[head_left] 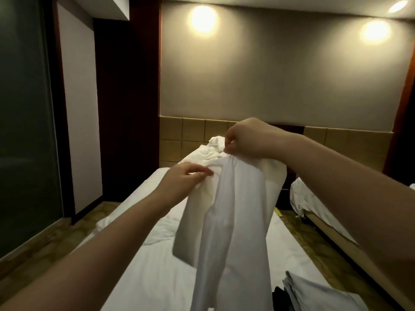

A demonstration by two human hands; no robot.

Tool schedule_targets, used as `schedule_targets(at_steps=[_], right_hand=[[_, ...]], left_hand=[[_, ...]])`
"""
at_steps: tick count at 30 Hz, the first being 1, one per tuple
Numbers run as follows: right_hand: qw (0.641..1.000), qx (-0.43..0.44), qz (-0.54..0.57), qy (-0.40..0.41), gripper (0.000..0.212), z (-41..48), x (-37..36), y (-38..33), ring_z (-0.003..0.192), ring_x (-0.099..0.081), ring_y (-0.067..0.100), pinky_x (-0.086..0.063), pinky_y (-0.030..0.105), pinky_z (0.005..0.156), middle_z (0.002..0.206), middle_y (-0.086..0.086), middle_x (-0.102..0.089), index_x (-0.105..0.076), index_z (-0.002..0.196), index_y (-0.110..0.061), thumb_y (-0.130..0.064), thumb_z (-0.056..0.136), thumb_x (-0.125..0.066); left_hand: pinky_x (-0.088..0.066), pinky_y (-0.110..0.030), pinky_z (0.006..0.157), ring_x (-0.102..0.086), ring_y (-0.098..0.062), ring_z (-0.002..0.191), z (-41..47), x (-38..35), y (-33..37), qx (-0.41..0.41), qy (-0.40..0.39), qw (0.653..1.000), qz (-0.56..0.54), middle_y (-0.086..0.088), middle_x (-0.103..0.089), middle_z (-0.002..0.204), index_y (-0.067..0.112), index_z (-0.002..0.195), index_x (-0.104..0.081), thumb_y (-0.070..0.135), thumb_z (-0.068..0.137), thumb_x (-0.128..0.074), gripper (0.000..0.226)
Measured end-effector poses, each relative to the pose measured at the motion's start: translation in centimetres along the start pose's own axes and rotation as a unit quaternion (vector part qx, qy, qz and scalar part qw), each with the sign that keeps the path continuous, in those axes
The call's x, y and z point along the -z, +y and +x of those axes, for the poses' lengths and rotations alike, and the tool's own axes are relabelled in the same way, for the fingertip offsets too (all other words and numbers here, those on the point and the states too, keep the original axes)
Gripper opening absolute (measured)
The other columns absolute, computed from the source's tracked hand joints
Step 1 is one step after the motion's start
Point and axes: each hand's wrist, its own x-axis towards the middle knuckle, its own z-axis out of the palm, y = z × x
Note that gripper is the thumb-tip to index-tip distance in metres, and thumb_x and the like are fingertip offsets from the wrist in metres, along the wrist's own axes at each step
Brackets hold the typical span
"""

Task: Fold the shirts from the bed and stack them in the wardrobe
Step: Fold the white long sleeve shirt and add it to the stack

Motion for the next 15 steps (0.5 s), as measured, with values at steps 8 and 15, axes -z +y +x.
schedule_targets(at_steps=[8,15], right_hand=[[1.0,0.003,0.029,-0.001,0.021,1.1,-0.8,-0.7,0.09,-0.055,0.019,-0.042,0.026,0.074,0.101,0.004,-0.065,-0.071,0.098,-0.014,-0.03,0.089,-0.06],[0.995,-0.022,0.092,0.032,0.022,0.7,-0.4,0.6,0.087,-0.047,0.008,-0.029,0.019,0.073,0.091,-0.006,-0.055,-0.071,0.099,-0.016,-0.032,0.088,-0.062]], left_hand=[[-0.048,-0.019,0.079,-0.056,-0.01,0.088,-2.0,-2.5,-1.7,-0.055,0.033,0.997,0.043,0.012,-0.054,0.091,0.014,0.107,-0.07,0.04,0.083,-0.064,0.036],[-0.048,-0.026,0.081,-0.056,-0.017,0.084,-3.2,-3.9,-2.9,-0.071,0.044,0.992,0.099,0.0,-0.058,0.089,0.008,0.092,-0.07,0.034,0.087,-0.062,0.028]])
